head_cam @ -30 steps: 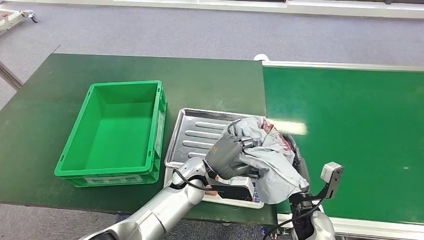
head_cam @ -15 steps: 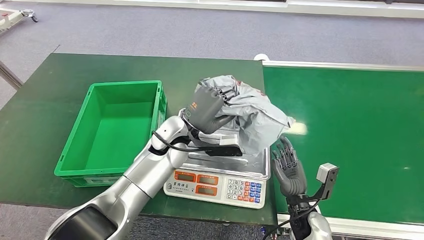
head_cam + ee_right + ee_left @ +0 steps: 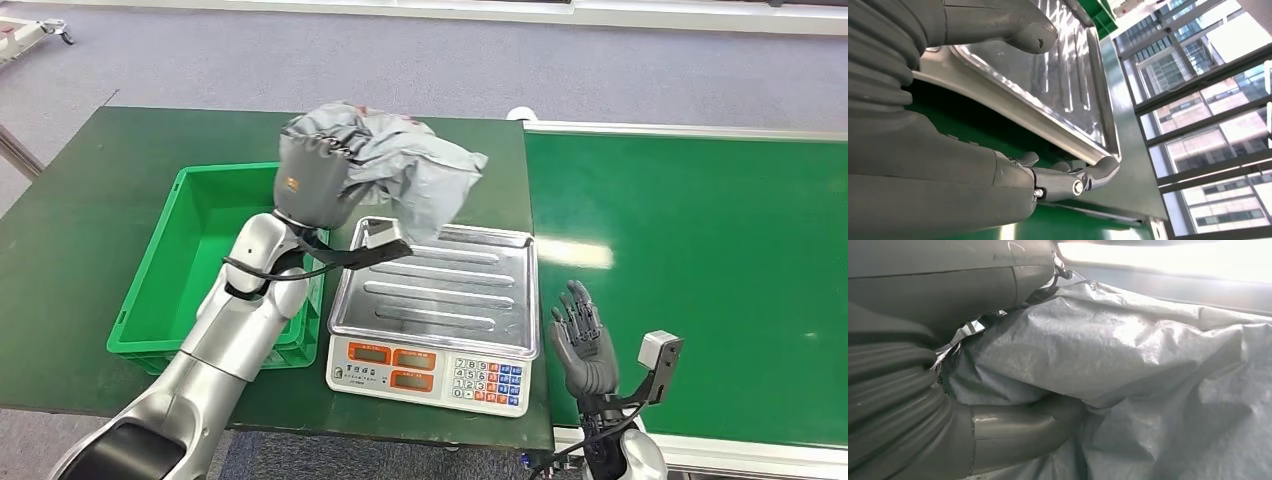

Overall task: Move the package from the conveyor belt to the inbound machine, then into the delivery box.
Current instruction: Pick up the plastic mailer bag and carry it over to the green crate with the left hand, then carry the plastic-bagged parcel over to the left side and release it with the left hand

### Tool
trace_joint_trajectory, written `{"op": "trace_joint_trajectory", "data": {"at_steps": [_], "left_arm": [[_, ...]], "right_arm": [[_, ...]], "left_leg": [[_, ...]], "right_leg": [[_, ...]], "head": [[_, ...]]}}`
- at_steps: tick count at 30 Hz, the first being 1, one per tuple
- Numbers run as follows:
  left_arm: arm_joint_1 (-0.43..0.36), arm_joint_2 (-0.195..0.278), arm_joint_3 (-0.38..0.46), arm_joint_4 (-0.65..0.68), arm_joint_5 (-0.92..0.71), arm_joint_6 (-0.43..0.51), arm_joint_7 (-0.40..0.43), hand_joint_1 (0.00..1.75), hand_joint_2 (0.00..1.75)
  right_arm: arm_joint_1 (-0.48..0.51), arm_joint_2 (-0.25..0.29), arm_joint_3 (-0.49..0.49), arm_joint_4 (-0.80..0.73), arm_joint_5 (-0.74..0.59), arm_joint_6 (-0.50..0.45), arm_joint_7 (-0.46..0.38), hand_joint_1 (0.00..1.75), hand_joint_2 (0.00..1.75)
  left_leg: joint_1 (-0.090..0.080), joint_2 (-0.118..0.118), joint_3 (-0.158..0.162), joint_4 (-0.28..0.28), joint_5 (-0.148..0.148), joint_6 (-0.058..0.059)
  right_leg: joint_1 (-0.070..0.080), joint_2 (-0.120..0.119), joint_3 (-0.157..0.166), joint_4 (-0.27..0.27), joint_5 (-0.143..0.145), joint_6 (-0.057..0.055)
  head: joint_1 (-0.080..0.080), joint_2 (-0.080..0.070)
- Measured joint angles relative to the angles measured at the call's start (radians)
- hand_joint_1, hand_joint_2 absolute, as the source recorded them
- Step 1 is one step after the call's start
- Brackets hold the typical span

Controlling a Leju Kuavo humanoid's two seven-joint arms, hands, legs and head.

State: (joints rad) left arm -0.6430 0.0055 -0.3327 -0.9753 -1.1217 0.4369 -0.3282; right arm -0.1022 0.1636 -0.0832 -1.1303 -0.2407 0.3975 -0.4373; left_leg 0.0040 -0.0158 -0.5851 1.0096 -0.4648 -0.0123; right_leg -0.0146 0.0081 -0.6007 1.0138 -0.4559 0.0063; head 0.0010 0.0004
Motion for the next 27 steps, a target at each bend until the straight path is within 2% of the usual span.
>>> {"op": "trace_joint_trajectory", "data": {"at_steps": [4, 7, 11, 15, 19, 27], "left_arm": [[0.100, 0.074, 0.124, -0.041, 0.024, 0.064, -0.006, 1.75, 1.75], [0.180, 0.109, 0.239, -0.064, 0.045, 0.082, -0.023, 1.75, 1.75], [0.262, 0.127, 0.363, -0.087, 0.057, 0.093, -0.042, 1.75, 1.75], [0.303, 0.133, 0.422, -0.098, 0.053, 0.104, -0.041, 1.75, 1.75], [0.322, 0.134, 0.462, -0.102, 0.056, 0.112, -0.033, 0.00, 1.75], [0.330, 0.126, 0.519, -0.077, 0.176, 0.021, -0.119, 0.00, 1.75]], "right_arm": [[0.047, 0.001, -0.013, -0.037, 0.001, -0.008, -0.001, 0.00, 1.75], [0.086, 0.003, -0.024, -0.068, 0.004, -0.011, -0.004, 0.00, 1.75], [0.113, 0.009, -0.028, -0.094, 0.008, -0.006, -0.006, 0.00, 1.75], [0.123, 0.013, -0.029, -0.109, 0.008, -0.005, -0.007, 0.00, 1.75], [0.128, 0.016, -0.029, -0.116, 0.012, -0.005, -0.013, 0.00, 1.75], [0.136, 0.018, -0.027, -0.141, 0.019, -0.010, -0.022, 0.00, 1.75]], "left_leg": [[0.000, 0.002, 0.000, -0.001, -0.001, -0.001], [0.001, 0.002, 0.000, -0.001, -0.001, -0.002], [0.002, 0.002, -0.001, -0.001, -0.002, -0.002], [0.002, 0.002, -0.001, 0.000, -0.002, -0.001], [0.001, 0.002, -0.001, 0.000, -0.002, -0.001], [0.002, 0.002, -0.001, 0.000, -0.002, -0.001]], "right_leg": [[0.000, 0.003, -0.001, 0.000, -0.001, -0.001], [0.001, 0.003, -0.002, 0.000, -0.002, -0.002], [0.001, 0.003, -0.002, 0.000, -0.003, -0.003], [0.000, 0.002, -0.002, 0.000, -0.002, -0.002], [0.000, 0.002, -0.002, 0.000, -0.002, -0.002], [0.002, 0.002, -0.002, 0.000, -0.002, -0.002]], "head": [[0.000, 0.000], [0.000, 0.000], [0.000, 0.000], [0.000, 0.000], [0.000, 0.000], [0.000, 0.000]]}}
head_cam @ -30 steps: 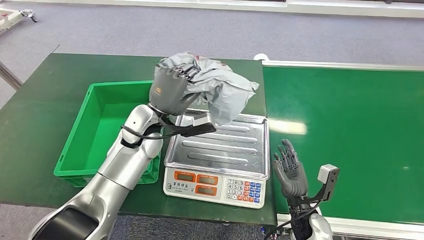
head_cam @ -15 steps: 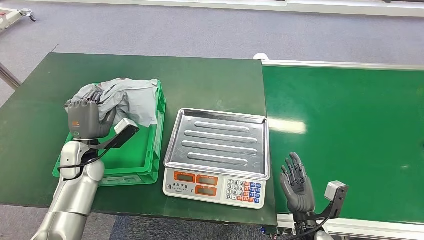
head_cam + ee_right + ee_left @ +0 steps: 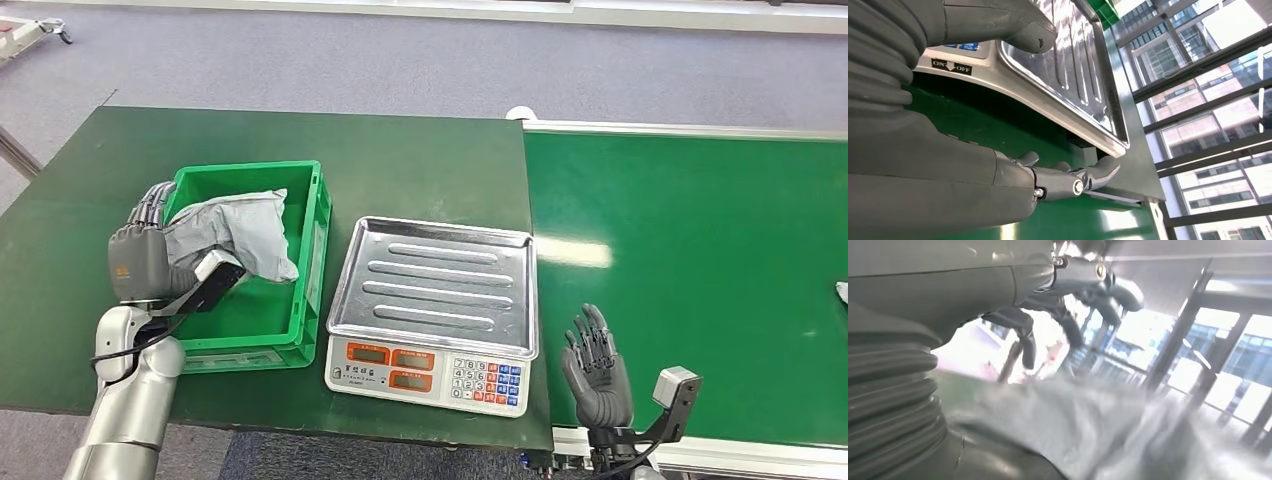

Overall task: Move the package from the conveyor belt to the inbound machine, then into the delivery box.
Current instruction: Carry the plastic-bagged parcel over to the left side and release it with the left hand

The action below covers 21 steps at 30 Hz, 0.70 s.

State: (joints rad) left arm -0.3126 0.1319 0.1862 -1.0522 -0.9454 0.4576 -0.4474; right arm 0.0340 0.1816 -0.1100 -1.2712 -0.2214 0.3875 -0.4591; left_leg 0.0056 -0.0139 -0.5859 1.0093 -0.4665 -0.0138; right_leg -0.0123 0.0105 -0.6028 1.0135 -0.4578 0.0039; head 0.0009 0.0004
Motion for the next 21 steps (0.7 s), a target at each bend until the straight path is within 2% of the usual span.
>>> {"op": "trace_joint_trajectory", "data": {"at_steps": [6, 14, 21], "left_arm": [[0.015, -0.032, 0.001, -0.029, 0.057, -0.056, -0.035, 0.00, 1.75], [0.018, -0.068, -0.008, -0.055, 0.053, -0.082, -0.015, 0.00, 1.75], [0.046, -0.107, -0.018, -0.151, 0.302, -0.271, -0.053, 0.00, 1.75]], "right_arm": [[-0.002, 0.002, 0.004, -0.014, 0.004, -0.007, -0.002, 0.00, 1.75], [-0.004, 0.006, 0.005, -0.040, 0.008, -0.013, 0.003, 0.00, 1.75], [-0.005, 0.006, 0.005, -0.075, 0.047, -0.040, 0.002, 0.00, 1.75]], "left_leg": [[0.000, 0.000, 0.000, 0.000, 0.000, 0.000], [0.000, 0.000, 0.000, 0.000, 0.000, 0.000], [0.000, 0.000, 0.000, 0.000, 0.000, 0.000]], "right_leg": [[-0.001, 0.000, 0.000, 0.000, 0.000, 0.000], [-0.001, 0.000, 0.000, 0.000, 0.000, 0.000], [-0.001, 0.000, 0.000, 0.000, 0.000, 0.000]], "head": [[0.000, 0.000], [0.000, 0.000], [0.000, 0.000]]}}
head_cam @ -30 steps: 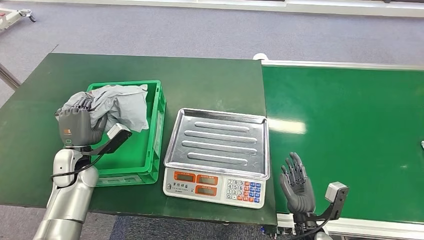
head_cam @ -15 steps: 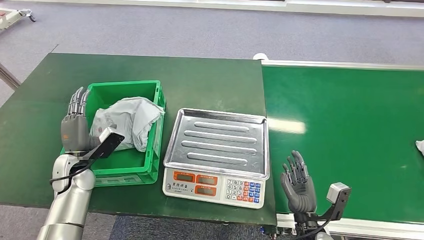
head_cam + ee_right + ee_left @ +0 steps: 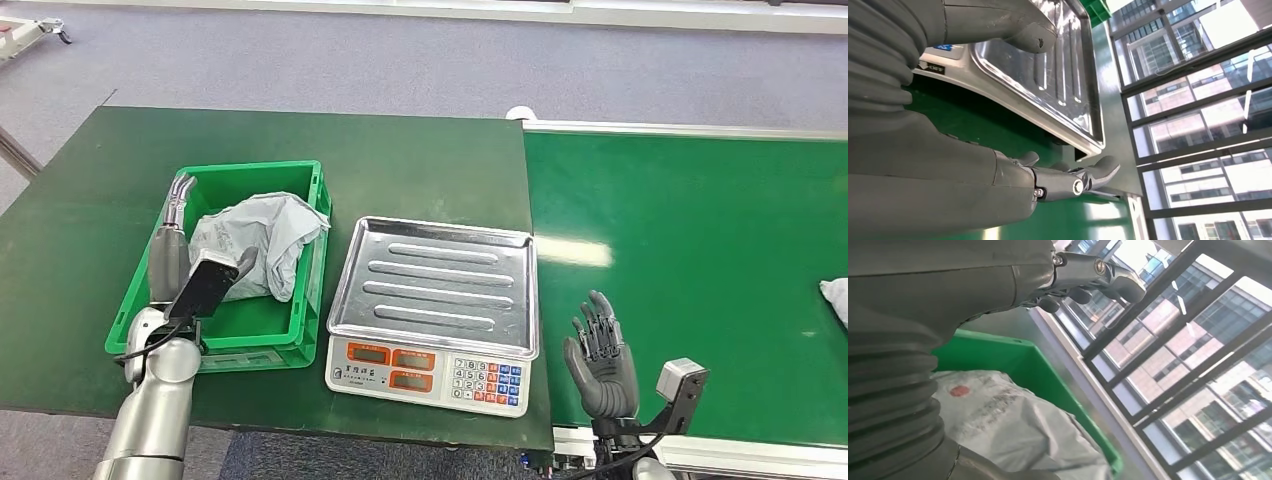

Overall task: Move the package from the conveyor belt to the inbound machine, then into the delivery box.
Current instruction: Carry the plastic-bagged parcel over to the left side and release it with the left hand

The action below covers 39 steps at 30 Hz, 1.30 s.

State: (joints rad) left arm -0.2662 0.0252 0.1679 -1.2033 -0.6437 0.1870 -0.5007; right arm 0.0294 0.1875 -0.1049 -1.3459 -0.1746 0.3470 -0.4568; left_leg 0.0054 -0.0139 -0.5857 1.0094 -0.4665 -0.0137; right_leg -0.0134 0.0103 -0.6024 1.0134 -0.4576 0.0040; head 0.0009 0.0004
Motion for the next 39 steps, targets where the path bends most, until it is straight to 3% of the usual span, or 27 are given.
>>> {"op": "trace_joint_trajectory", "data": {"at_steps": [3, 7, 9, 14, 19, 32, 39], "left_arm": [[0.010, -0.016, -0.007, -0.037, 0.080, -0.060, -0.004, 0.00, 1.75], [0.042, -0.061, -0.033, -0.093, 0.361, -0.305, -0.008, 0.00, 1.75], [0.057, -0.099, -0.083, -0.112, 0.431, -0.358, -0.005, 0.00, 1.75], [0.038, -0.183, -0.232, -0.052, 0.551, -0.317, 0.002, 0.00, 1.75], [0.014, -0.232, -0.292, 0.068, 0.634, -0.300, -0.011, 0.00, 1.75], [0.014, -0.270, -0.314, 0.191, 0.665, -0.300, -0.014, 0.00, 1.75], [0.016, -0.271, -0.314, 0.188, 0.647, -0.273, -0.015, 0.00, 1.75]], "right_arm": [[-0.001, 0.000, 0.001, -0.009, 0.009, -0.005, -0.002, 0.00, 1.75], [-0.020, 0.000, 0.017, -0.011, 0.031, -0.021, -0.004, 0.00, 1.75], [-0.044, 0.000, 0.041, -0.010, 0.043, -0.032, -0.003, 0.00, 1.75], [-0.134, 0.010, 0.138, 0.010, 0.073, -0.086, 0.003, 0.00, 1.75], [-0.211, 0.026, 0.237, 0.069, 0.097, -0.161, -0.002, 0.00, 1.75], [-0.244, 0.042, 0.333, 0.140, 0.122, -0.246, -0.012, 0.00, 1.75], [-0.248, 0.046, 0.334, 0.146, 0.133, -0.365, -0.021, 0.00, 1.75]], "left_leg": [[0.000, 0.000, 0.000, 0.000, 0.000, 0.000], [0.000, 0.000, 0.000, 0.000, 0.000, 0.000], [0.000, -0.001, 0.000, 0.000, 0.000, 0.000], [-0.001, 0.000, 0.000, 0.001, 0.000, 0.001], [-0.002, 0.000, 0.001, 0.001, 0.001, 0.001], [-0.001, -0.001, 0.000, 0.000, 0.001, 0.001], [-0.001, -0.001, 0.000, 0.000, 0.001, 0.001]], "right_leg": [[0.000, 0.000, 0.000, 0.000, 0.000, 0.000], [-0.001, 0.000, 0.000, 0.000, 0.000, 0.000], [-0.001, -0.001, 0.000, 0.000, 0.000, 0.001], [-0.002, -0.001, 0.001, 0.000, 0.002, 0.002], [-0.001, -0.001, 0.001, 0.000, 0.002, 0.002], [-0.001, -0.001, 0.000, 0.000, 0.002, 0.002], [-0.001, -0.001, 0.000, 0.000, 0.002, 0.002]], "head": [[0.000, 0.000], [0.000, 0.000], [0.000, 0.000], [0.000, 0.000], [0.000, 0.000], [0.000, 0.000], [0.000, 0.000]]}}
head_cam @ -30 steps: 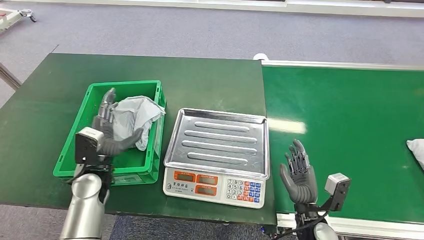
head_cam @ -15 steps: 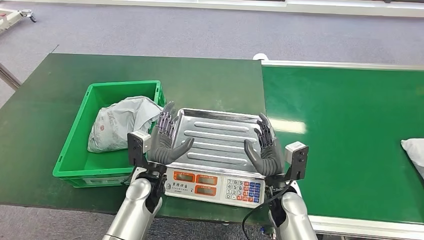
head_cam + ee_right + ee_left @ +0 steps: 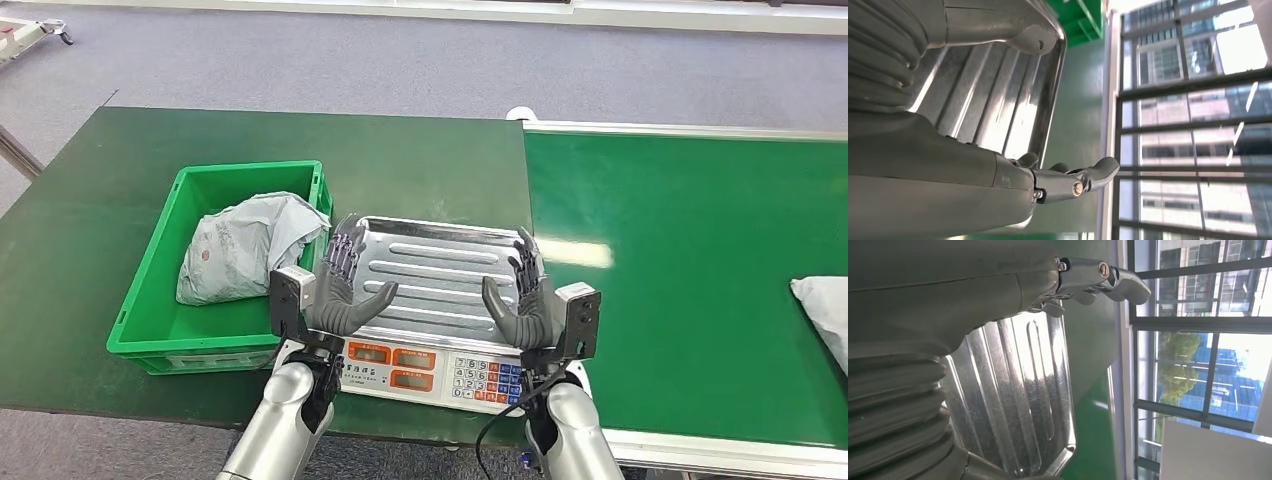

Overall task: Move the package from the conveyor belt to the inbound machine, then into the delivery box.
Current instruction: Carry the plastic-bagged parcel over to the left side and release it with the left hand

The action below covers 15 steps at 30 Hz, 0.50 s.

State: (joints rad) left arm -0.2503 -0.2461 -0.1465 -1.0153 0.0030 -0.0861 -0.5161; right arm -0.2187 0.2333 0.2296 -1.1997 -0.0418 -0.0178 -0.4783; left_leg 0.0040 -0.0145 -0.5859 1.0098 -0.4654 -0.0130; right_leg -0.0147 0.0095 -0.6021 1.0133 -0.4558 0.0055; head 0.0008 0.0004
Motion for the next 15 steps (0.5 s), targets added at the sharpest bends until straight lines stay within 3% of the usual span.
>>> {"op": "trace_joint_trajectory", "data": {"at_steps": [11, 15], "left_arm": [[0.005, 0.000, 0.000, -0.027, -0.024, 0.021, 0.002, 0.00, 1.75], [0.009, 0.000, 0.000, -0.038, -0.024, 0.020, 0.003, 0.00, 1.75]], "right_arm": [[-0.009, 0.000, 0.000, 0.012, -0.020, 0.009, 0.007, 0.00, 1.75], [-0.013, 0.000, 0.009, 0.021, -0.010, 0.018, 0.007, 0.00, 0.00]], "left_leg": [[0.000, 0.000, 0.000, 0.000, 0.000, 0.000], [0.000, 0.000, 0.000, 0.000, 0.000, 0.000]], "right_leg": [[0.000, 0.000, 0.000, 0.000, 0.000, 0.000], [0.000, 0.000, 0.000, 0.000, 0.000, 0.000]], "head": [[0.000, 0.000], [0.000, 0.000]]}}
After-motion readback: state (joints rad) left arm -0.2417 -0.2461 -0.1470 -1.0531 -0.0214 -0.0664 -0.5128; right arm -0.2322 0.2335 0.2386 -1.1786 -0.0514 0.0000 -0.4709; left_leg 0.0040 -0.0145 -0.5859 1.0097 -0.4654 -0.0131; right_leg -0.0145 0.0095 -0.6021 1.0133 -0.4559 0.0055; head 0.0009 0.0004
